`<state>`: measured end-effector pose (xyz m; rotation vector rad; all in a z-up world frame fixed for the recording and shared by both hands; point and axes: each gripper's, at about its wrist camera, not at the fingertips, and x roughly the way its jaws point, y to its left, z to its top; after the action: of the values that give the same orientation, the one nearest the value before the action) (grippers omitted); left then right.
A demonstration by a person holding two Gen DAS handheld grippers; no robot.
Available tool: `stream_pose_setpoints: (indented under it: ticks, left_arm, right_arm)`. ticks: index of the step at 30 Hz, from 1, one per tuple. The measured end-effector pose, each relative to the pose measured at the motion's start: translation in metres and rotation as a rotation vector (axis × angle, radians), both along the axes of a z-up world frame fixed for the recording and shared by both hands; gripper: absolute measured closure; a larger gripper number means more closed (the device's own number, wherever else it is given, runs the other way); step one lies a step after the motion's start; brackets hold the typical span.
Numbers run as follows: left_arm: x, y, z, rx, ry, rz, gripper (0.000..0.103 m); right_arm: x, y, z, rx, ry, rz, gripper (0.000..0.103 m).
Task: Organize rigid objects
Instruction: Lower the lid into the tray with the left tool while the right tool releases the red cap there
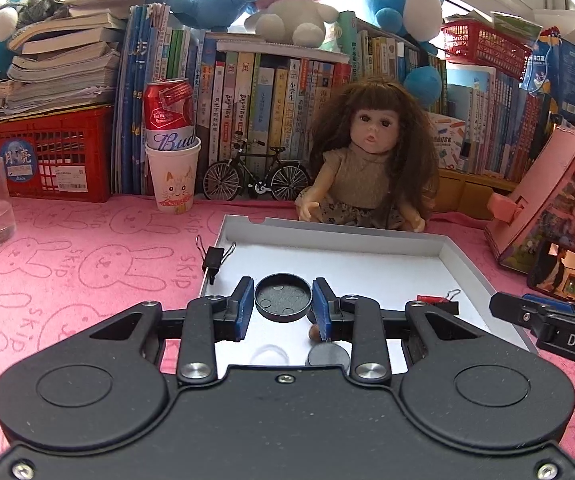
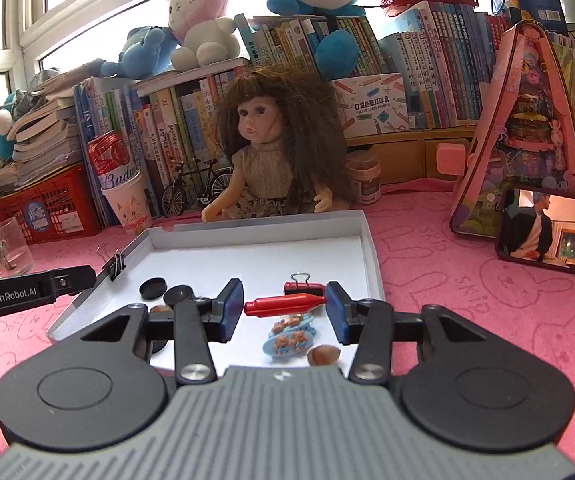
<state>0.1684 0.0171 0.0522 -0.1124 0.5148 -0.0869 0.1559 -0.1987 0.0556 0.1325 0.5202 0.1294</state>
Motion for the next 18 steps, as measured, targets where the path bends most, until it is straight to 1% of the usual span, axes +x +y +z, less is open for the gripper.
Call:
stream_pose_setpoints:
  ticks: [2, 5, 8, 10, 12, 14, 18]
  left_arm:
    - [0.016, 0.002, 0.003, -0.013, 0.026, -0.02, 0.073]
    - [0.046, 0.006, 0.009, -0.05, 0.092, -0.042, 0.073]
    - [0.07, 0.005, 0.01, -0.071, 0.135, -0.041, 0.073]
    - [0.084, 0.001, 0.009, -0.072, 0.158, -0.044, 0.073]
    - [0.096, -0.003, 0.006, -0.069, 0.176, -0.046, 0.073]
    - [0.106, -0.007, 0.001, -0.065, 0.203, -0.047, 0.073]
    - [0.122, -0.015, -0.011, -0.054, 0.231, -0.04, 0.073]
  right_arm:
    - [0.013, -0.002, 0.004, 0.005, 0.014, 0.006, 0.053]
    - [0.038, -0.006, 0.01, 0.02, 0.048, 0.01, 0.053]
    - [0.062, -0.012, 0.013, 0.065, 0.098, 0.0, 0.053]
    - [0.074, -0.015, 0.013, 0.087, 0.125, -0.008, 0.053]
    - [0.083, -0.016, 0.011, 0.084, 0.138, -0.014, 0.053]
    - [0.093, -0.017, 0.006, 0.09, 0.163, -0.017, 0.053]
    - [0.108, -0.018, -0.005, 0.108, 0.202, -0.023, 0.053]
